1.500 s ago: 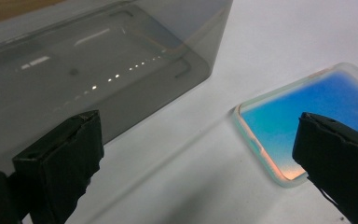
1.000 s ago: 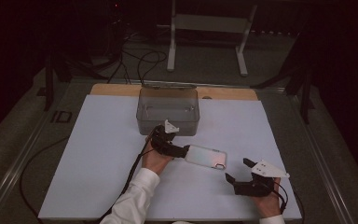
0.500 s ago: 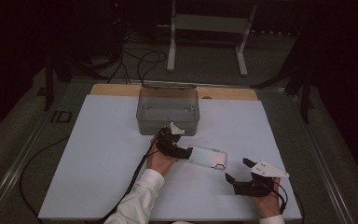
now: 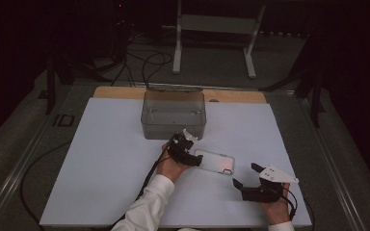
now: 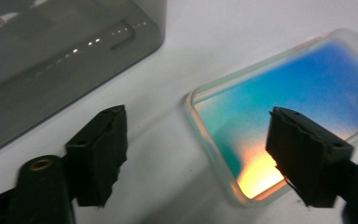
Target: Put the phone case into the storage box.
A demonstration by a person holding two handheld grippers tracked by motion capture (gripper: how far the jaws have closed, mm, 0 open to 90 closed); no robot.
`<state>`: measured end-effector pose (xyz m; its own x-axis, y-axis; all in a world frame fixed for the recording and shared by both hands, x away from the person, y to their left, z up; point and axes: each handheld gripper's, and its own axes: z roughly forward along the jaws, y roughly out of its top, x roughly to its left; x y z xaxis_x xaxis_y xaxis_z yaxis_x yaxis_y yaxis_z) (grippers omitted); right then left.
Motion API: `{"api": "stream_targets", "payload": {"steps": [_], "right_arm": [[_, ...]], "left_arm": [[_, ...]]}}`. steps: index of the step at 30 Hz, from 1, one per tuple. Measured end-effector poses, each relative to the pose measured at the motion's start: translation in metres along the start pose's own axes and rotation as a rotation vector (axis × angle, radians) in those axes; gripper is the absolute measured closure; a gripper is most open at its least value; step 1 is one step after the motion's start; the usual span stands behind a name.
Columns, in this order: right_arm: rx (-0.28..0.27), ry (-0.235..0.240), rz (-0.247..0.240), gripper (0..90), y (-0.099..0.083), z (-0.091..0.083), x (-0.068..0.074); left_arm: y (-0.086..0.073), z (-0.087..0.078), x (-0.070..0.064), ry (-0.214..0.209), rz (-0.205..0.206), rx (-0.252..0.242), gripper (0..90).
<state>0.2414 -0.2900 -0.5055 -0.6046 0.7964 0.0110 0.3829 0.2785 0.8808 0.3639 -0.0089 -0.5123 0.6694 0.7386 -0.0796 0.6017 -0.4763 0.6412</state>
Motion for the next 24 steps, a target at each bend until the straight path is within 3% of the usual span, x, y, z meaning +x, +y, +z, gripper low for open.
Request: {"api": "stream_targets", "payload": {"steps": [5, 15, 17, 24], "right_arm": [[0.000, -0.004, 0.000, 7.7, 0.000, 0.000, 0.000], [0.005, -0.005, -0.003, 7.7, 0.000, 0.001, 0.000], [0.004, -0.004, -0.003, 7.7, 0.000, 0.001, 0.000], [0.008, -0.001, -0.001, 7.7, 0.000, 0.001, 0.000]], "left_arm": [[0.000, 0.006, -0.003, -0.027, -0.015, 0.041, 44.5], [0.005, 0.004, -0.001, 0.003, -0.061, 0.095, 70.5], [0.006, 0.004, -0.004, -0.004, -0.060, 0.103, 80.4], [0.009, 0.005, -0.009, 0.024, -0.060, 0.109, 88.8]]}}
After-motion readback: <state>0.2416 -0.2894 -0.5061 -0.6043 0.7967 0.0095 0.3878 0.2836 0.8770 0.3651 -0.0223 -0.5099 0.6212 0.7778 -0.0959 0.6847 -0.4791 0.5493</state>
